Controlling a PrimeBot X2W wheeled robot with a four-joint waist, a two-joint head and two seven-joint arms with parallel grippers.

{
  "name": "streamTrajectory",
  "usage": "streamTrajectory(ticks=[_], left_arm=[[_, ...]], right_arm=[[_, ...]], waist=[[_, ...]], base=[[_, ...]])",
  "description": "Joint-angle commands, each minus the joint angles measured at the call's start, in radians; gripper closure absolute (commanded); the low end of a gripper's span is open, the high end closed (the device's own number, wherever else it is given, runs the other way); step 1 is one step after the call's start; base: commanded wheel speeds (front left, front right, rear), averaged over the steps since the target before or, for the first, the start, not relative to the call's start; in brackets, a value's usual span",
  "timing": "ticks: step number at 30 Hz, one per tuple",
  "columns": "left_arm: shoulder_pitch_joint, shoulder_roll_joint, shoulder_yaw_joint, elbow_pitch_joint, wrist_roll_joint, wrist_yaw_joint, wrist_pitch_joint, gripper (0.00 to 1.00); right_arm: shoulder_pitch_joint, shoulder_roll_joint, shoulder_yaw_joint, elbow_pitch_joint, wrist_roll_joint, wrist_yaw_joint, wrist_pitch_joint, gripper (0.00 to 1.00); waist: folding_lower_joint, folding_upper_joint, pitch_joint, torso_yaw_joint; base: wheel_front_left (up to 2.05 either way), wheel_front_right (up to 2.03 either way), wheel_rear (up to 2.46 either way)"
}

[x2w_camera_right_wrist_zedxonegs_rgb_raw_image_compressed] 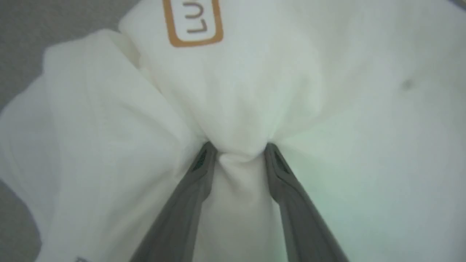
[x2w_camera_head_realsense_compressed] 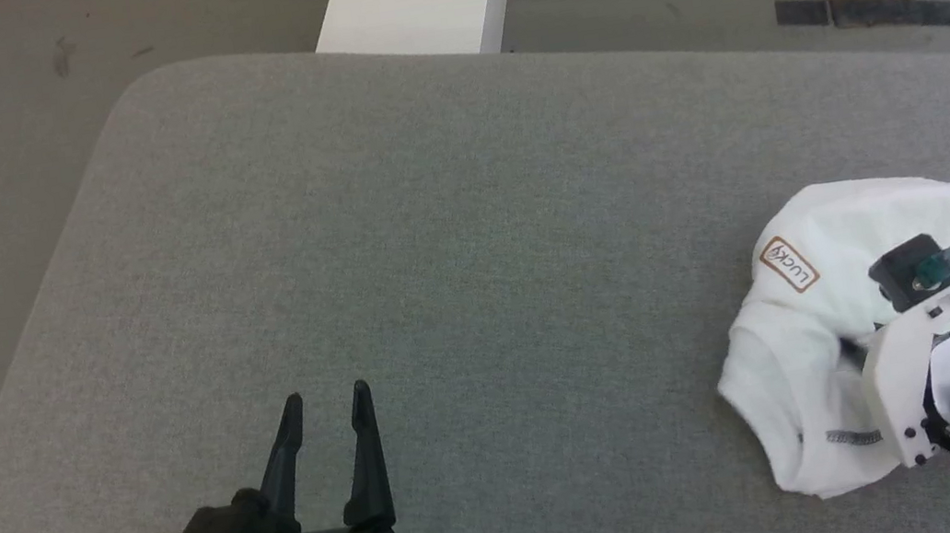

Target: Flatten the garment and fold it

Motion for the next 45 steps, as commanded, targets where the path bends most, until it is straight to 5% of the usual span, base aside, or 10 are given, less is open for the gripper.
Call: streamTrajectory(ticks=[1,25,35,40,45], left_arm=[[-0.018,-0.002,-0.001,-0.001,-0.005,0.003,-0.004,0.00],[0.036,-0.002,0.018,0.006,-0.017,0.012,-0.004,0.00],[0.030,-0.002,0.014,-0.001,-0.016,0.016,-0.004,0.00],[0.018,-0.002,0.016,0.003,-0.011,0.011,-0.004,0.00],[0.009,-0.002,0.017,0.010,-0.006,0.005,-0.004,0.00]], right_arm=[[-0.023,-0.005,-0.001,0.013,-0.011,-0.002,-0.021,1.00],[-0.338,0.008,0.113,-0.256,0.043,-0.002,-0.159,1.00],[0.019,0.026,-0.212,-0.298,-0.035,-0.002,-0.202,1.00],[0.261,0.114,-0.380,-0.325,-0.069,-0.002,-0.221,1.00],[0.387,0.206,-0.443,-0.341,-0.098,-0.002,-0.231,1.00]], waist=[[-0.0001,0.0000,0.013,0.008],[-0.0001,0.0000,-0.086,0.004],[-0.0001,0.0000,-0.046,-0.045],[-0.0001,0.0000,-0.030,-0.081],[-0.0001,0.0000,-0.020,-0.117]], base=[[0.00,0.00,0.00],[0.00,0.00,0.00],[0.00,0.00,0.00],[0.00,0.00,0.00],[0.00,0.00,0.00]])
